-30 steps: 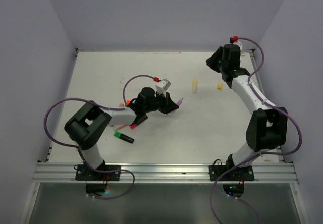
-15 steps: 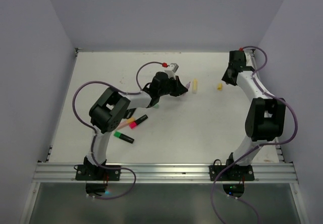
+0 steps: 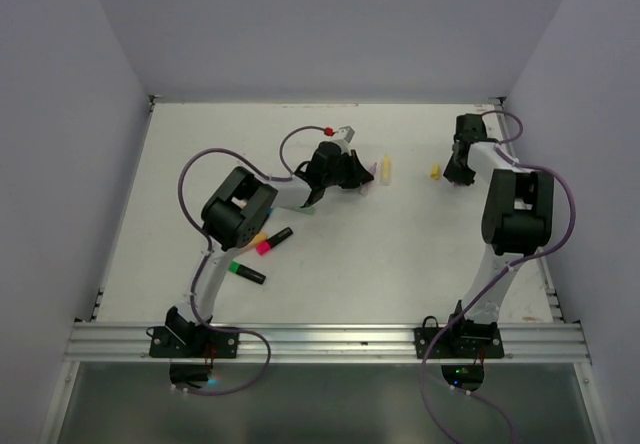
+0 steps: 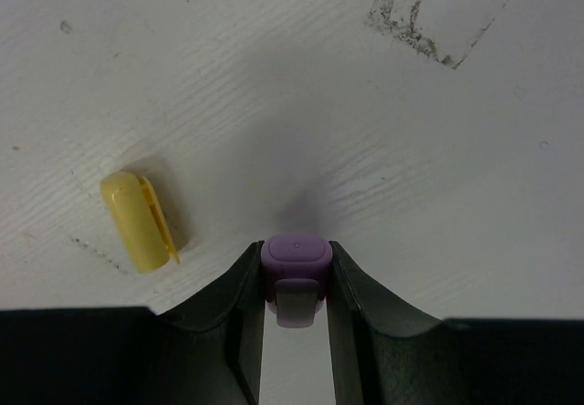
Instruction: Open the pen caps
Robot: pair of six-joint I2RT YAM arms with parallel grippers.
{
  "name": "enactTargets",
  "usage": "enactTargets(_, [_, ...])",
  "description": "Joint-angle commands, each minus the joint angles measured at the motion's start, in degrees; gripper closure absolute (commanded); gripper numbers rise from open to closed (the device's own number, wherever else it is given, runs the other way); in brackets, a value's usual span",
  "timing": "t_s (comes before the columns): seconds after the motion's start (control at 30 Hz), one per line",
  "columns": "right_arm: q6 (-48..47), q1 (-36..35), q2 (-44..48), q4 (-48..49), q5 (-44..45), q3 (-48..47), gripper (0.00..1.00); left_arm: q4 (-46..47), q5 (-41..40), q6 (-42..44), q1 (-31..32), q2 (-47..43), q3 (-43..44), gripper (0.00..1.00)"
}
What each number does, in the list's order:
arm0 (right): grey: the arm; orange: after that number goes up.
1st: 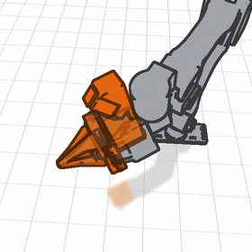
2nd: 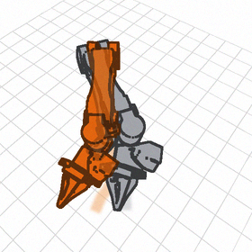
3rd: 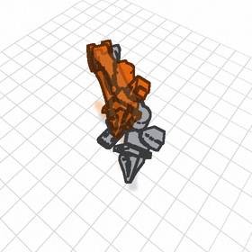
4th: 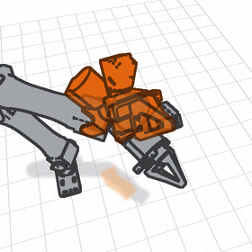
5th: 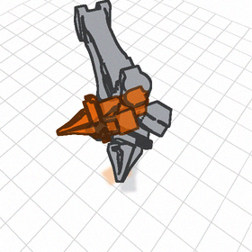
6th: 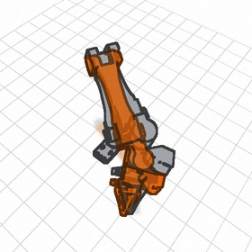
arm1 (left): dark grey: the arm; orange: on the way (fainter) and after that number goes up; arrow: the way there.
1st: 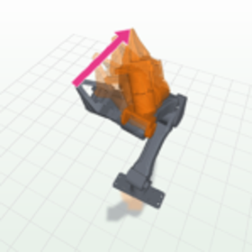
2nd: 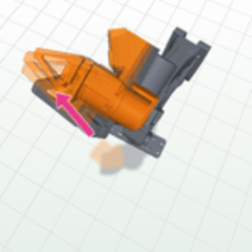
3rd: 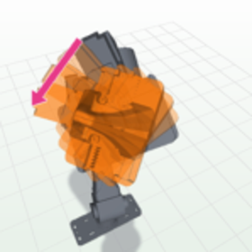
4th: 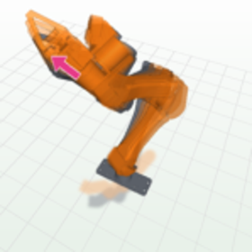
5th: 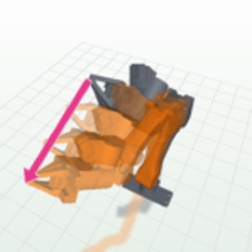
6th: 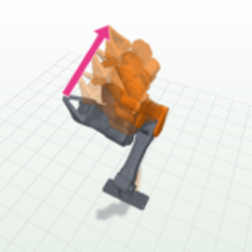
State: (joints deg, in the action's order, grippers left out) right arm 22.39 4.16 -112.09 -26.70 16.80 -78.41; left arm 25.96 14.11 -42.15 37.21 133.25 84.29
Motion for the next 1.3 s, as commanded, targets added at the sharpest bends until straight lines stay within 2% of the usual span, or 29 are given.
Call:
enactTargets(0.0, [-0.95, 0.05, -1.28, 2.88, -1.32, -3.23, 1.0, 2.16, 0.65, -2.58, -1.35, 1.65, 4.38, 0.92])
enactTargets(0.07, [-1.21, -0.03, -2.16, 2.71, -1.68, -3.85, 1.0, 1.91, 2.14, -3.02, -1.79, 2.54, 6.05, 0.91])
enactTargets(0.17, [-1.21, 0.05, -2.95, 2.97, -2.12, -4.38, 0.9, 1.03, 3.73, -2.67, -1.88, 4.29, 8.51, 0.88])
enactTargets(0.2, [-1.3, -0.03, -3.13, 3.05, -2.29, -4.64, 0.81, 1.29, 4.17, -2.76, -1.79, 4.56, 8.7, 0.87])
enactTargets(0.23, [-1.3, 0.05, -3.48, 3.14, -2.64, -4.91, 0.77, 1.81, 5.48, -2.94, -2.05, 4.91, 8.87, 0.85])
enactTargets(0.3, [-1.47, 0.06, -4.53, 2.88, -3.0, -6.13, 0.71, 5.83, 7.76, -3.37, -2.49, 5.18, 8.17, 0.78])
enactTargets(0.43, [-1.74, 0.06, -5.59, 2.88, -3.88, -7.19, 0.61, 10.43, 11.11, -4.69, -2.85, 5.35, 6.94, 0.69])
enactTargets(0.63, [-1.47, 0.06, -5.86, 2.88, -5.63, -7.63, 0.53, 12.62, 11.91, -6.36, -3.37, 5.88, 6.5, 0.65])
enactTargets(0.73, [-1.39, -0.03, -5.33, 3.58, -6.95, -7.28, 0.5, 14.47, 12.26, -6.54, -3.29, 5.09, 5.71, 0.59])
enactTargets(0.83, [-1.12, 0.05, -3.84, 4.55, -7.92, -5.97, 0.48, 15.79, 11.47, -5.23, -3.37, 2.03, 3.52, 0.57])
enactTargets(1.03, [-0.68, 0.06, 1.78, 5.69, -7.57, -2.36, 0.43, 10.97, 8.23, 1.61, -3.99, -5.61, -0.34, 0.57])
enactTargets(1.2, [-1.47, -0.21, 8.45, 5.26, -6.87, 1.15, 0.35, 3.5, 1.2, 7.78, -4.25, -13.09, -4.57, 0.57])
enactTargets(1.27, [-1.74, -0.56, 10.31, 4.11, -7.3, 2.2, 0.27, -0.09, -2.23, 9.98, -4.16, -16.43, -6.41, 0.57])
